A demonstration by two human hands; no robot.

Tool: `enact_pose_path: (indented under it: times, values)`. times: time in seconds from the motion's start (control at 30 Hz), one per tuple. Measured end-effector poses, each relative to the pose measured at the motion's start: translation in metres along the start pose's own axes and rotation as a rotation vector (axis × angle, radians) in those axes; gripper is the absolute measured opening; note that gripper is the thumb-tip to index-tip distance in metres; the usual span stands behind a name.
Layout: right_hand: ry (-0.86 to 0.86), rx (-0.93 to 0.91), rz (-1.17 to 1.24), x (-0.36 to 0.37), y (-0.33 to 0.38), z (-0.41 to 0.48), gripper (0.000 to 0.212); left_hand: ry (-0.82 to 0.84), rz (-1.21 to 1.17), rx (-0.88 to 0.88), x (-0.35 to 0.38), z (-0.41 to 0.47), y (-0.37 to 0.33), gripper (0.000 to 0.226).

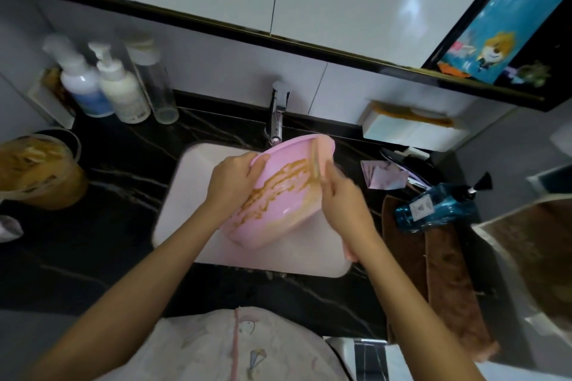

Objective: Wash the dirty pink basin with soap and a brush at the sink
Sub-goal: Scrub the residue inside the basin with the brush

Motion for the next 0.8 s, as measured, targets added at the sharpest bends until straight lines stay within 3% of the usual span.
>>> enact_pose_path:
  times: [0.1, 0.17, 0.23, 0.3, 0.4, 0.47, 0.57, 0.7, 0.8]
  values:
    - [0.070, -0.156, -0.174, 0.002, -0.002, -0.031, 0.049, 0.011, -0.014, -0.007, -0.001, 0.008, 0.006, 0.055]
    - [-0.016, -0.061, -0.243, -0.020, -0.030, -0.008, 0.048, 0.023, -0.032, 0.003, 0.000, 0.009, 0.005, 0.048]
    - [-0.074, 0.024, -0.097, -0.024, -0.042, 0.007, 0.048, 0.023, -0.018, 0.008, 0.002, 0.010, -0.001, 0.043]
    - [-0.085, -0.032, 0.045, -0.006, -0.032, -0.004, 0.049, 0.022, -0.016, -0.012, 0.001, 0.011, 0.001, 0.043]
    - [-0.005, -0.193, 0.013, 0.010, -0.041, -0.034, 0.052, 0.022, -0.091, -0.081, -0.004, 0.011, 0.020, 0.042]
    - [-0.033, -0.139, -0.015, 0.000, -0.061, -0.026, 0.051, 0.011, -0.114, -0.079, -0.005, 0.011, 0.024, 0.042]
    - [-0.146, -0.033, 0.147, -0.002, -0.055, -0.002, 0.048, 0.023, -0.066, -0.051, 0.000, 0.013, 0.014, 0.045]
    - [-0.056, -0.238, -0.043, 0.022, -0.035, -0.035, 0.053, 0.008, -0.087, -0.059, -0.001, 0.015, 0.020, 0.044]
    - [-0.120, -0.091, 0.015, -0.003, -0.067, -0.016, 0.051, 0.007, -0.079, -0.039, 0.001, 0.015, 0.016, 0.046]
Point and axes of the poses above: each hand's wrist, its own z-axis towards the middle knuckle, its own x-axis out of the palm, y = z × x, the point moved 7 cm from there along z, towards the middle knuckle, and after that the axes turned 10 degrees about z, right-handed, at the moved point
